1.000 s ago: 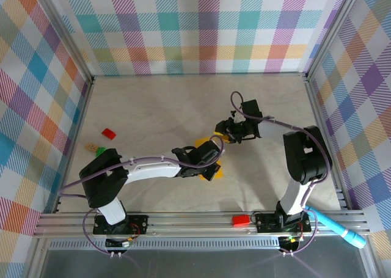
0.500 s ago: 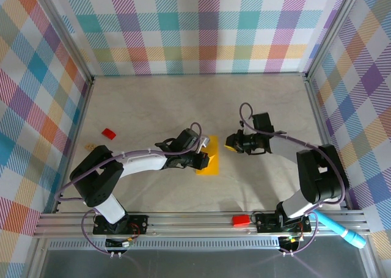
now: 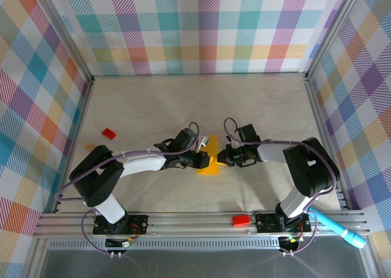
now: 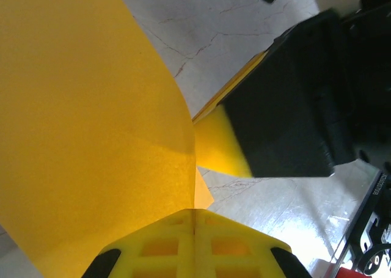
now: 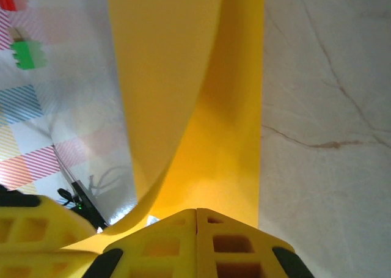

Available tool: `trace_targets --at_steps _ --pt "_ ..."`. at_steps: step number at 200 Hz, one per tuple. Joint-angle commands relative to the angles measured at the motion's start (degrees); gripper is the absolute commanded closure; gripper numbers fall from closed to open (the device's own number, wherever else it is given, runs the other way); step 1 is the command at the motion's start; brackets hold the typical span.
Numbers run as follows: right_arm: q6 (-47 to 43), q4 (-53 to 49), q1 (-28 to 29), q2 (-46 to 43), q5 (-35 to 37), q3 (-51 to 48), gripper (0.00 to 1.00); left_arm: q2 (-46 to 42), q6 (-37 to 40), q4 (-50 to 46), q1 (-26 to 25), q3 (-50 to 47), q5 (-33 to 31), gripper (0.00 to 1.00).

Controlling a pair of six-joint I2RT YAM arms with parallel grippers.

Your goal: Fold a paper plane with a square sheet of paper (fold left side to right side)

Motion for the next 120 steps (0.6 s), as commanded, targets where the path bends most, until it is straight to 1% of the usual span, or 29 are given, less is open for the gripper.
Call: trace_targets --at_steps 1,58,120 --pt "0.61 0.91 0.59 0.44 1.45 -1.57 1.0 0.21 -1.24 1.46 0.66 -0.55 0.62 1.0" --pt "-1.03 -1.33 1.07 0.77 1.88 -2.0 1.0 1.47 -1.73 1.39 0.93 -0.31 1.68 1.0" --pt "-5.27 -8.84 1.11 2.2 5.33 0.62 1.0 1.91 -1.92 1.83 1.68 -0.7 3.42 1.0"
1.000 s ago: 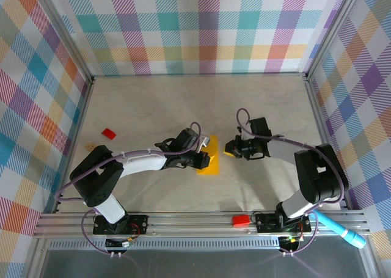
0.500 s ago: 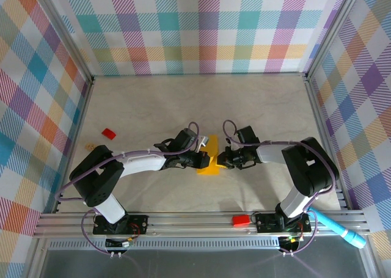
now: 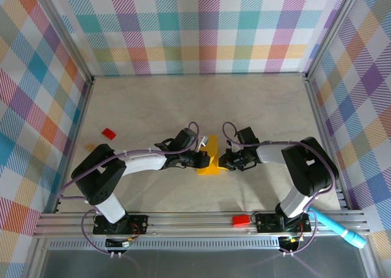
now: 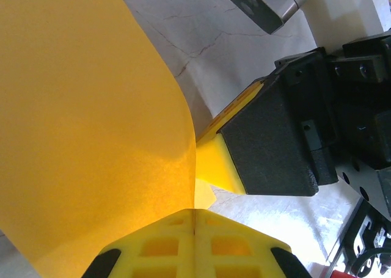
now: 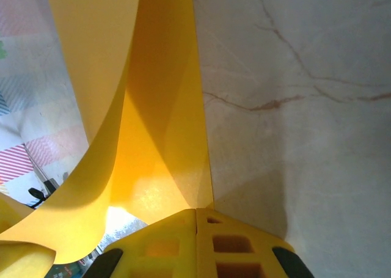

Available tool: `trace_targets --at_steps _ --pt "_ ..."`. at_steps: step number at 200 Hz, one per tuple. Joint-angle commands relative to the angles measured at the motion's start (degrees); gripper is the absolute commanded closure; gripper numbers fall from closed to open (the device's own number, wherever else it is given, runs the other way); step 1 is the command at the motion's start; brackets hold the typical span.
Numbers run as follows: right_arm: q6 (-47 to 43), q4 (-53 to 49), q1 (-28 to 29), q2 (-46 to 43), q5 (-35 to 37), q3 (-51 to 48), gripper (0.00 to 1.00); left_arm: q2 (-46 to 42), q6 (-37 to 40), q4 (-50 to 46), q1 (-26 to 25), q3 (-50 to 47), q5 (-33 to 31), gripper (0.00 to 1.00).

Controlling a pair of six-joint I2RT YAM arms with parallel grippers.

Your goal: Fold a paper plane with a square sheet of paper (fold left side to right side)

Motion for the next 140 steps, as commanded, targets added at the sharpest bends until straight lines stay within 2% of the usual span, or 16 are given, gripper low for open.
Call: trace_targets --at_steps 1,48,140 --pt "-2.89 -5.32 0.33 1.72 2.67 1.21 1.0 0.71 -0.43 0.75 1.05 -0.68 1.9 1.0" --pt "-3.74 -6.62 0.32 2.34 3.25 1.82 1.0 1.53 0.24 0.33 2.51 -0.77 4.1 1.0" --pt "-5.05 -9.34 0.33 2.21 4.58 2.52 1.0 4.65 6.15 -5.26 5.61 2.58 5.29 1.0"
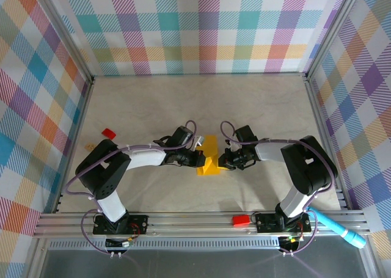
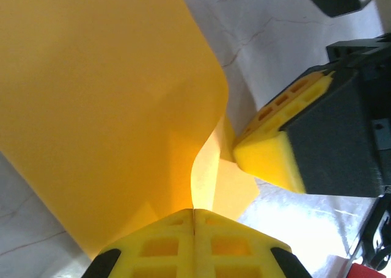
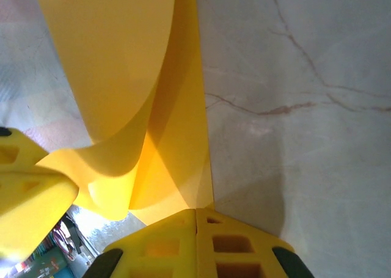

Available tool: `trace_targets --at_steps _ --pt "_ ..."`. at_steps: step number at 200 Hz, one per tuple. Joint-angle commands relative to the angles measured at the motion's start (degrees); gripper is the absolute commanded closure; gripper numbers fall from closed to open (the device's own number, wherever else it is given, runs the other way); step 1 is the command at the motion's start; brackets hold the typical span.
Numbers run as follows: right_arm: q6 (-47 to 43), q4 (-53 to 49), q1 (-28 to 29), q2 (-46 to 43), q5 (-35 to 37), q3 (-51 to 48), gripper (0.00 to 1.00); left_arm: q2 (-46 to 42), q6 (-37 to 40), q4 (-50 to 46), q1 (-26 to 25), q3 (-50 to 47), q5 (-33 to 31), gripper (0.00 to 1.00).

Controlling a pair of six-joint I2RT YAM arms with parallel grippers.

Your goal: Fold a paper plane with a square sheet of paper (fold left side to right side)

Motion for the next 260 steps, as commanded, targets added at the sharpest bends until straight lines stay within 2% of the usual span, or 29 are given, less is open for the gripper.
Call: trace_targets --at_steps 1,260 --pt "-1.9 -4.96 0.33 1.36 3.64 0.12 1.0 1.09 2.77 -3.03 1.21 2.17 1.42 1.0" --pt "-2.88 -7.41 0.33 2.29 4.9 1.66 1.0 5.32 9.49 -13.35 2.89 10.03 -4.32 1.0"
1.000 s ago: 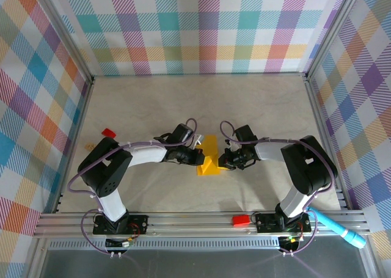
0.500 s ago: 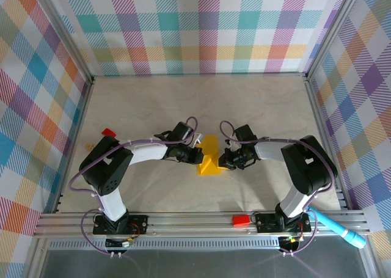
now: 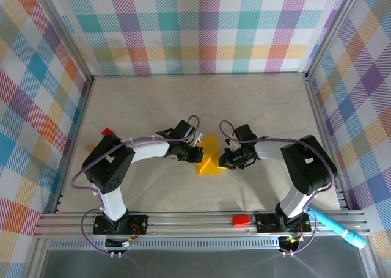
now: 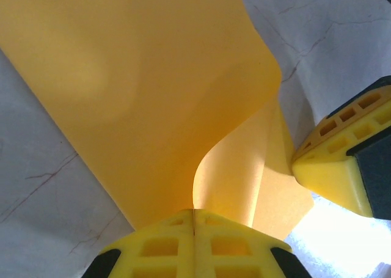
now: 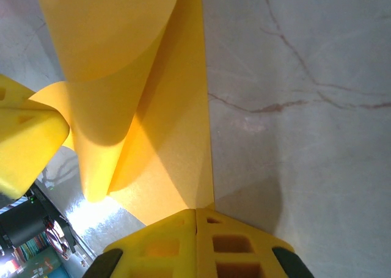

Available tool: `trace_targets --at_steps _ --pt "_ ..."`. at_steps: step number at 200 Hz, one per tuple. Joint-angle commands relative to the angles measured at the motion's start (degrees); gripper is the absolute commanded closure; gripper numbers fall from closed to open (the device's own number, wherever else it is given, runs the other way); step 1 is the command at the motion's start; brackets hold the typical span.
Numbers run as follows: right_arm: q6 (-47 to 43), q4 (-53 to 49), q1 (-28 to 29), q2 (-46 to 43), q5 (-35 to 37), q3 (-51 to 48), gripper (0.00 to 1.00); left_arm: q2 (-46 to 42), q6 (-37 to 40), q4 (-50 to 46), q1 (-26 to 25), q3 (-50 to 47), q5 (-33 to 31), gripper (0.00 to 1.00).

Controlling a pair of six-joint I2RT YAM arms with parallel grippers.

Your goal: Fold a paper plane with a square sheet of paper (fold left side to right side)

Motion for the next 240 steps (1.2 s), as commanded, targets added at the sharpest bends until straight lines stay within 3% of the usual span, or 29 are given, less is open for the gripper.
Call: trace_targets --at_steps 1,240 --pt "-1.61 -3.98 0.28 2.02 3.87 0.03 1.0 0.88 1.69 -1.85 0.82 1.72 -0.9 1.0" --pt "-1.5 -4.06 0.28 2.9 3.98 0.43 1.0 2.27 1.71 -0.62 0.82 1.18 -2.57 1.0"
